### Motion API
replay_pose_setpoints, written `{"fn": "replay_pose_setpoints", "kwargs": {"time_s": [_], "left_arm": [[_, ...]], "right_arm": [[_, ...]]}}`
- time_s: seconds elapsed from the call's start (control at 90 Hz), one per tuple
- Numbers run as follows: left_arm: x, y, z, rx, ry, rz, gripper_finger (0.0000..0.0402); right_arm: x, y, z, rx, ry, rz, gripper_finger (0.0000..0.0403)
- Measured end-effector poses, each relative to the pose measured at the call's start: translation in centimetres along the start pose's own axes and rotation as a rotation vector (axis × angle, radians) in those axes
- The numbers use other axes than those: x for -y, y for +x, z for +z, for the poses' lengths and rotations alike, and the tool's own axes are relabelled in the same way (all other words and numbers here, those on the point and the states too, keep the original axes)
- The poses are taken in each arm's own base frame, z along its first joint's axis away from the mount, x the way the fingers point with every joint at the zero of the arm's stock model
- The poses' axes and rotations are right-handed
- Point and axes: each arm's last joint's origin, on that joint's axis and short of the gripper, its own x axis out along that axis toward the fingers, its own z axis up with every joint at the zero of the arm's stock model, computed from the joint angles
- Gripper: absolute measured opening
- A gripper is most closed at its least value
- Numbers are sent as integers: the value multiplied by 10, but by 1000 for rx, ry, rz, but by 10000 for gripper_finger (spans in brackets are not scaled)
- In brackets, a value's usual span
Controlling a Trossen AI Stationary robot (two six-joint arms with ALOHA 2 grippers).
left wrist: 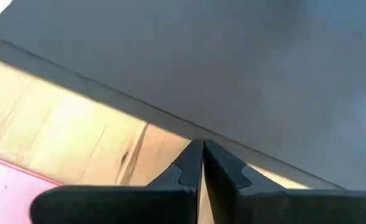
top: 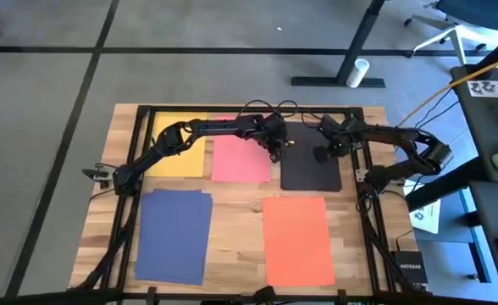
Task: Organize paper
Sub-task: Adjust the stacked black papers
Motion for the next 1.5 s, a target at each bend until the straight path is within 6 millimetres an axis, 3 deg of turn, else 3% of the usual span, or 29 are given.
{"fn": "replay_pose_setpoints", "kwargs": {"time_s": [0.3, 0.689, 1.144, 1.289, 1.5], "left_arm": [[2, -3, 1, 2, 6, 0, 0], [33, -57, 26, 106, 67, -77, 0], [69, -78, 30, 388, 57, -195, 0], [74, -92, 16, 502, 36, -225, 0], [67, -131, -18, 660, 9, -230, 0]], "right_arm": [[4, -15, -2, 85, -4, 36, 0], [5, -56, -17, 291, -91, 229, 0], [-16, -84, -44, 476, -318, 362, 0], [-19, -89, -51, 498, -381, 395, 0], [-27, -95, -58, 531, -452, 448, 0]]}}
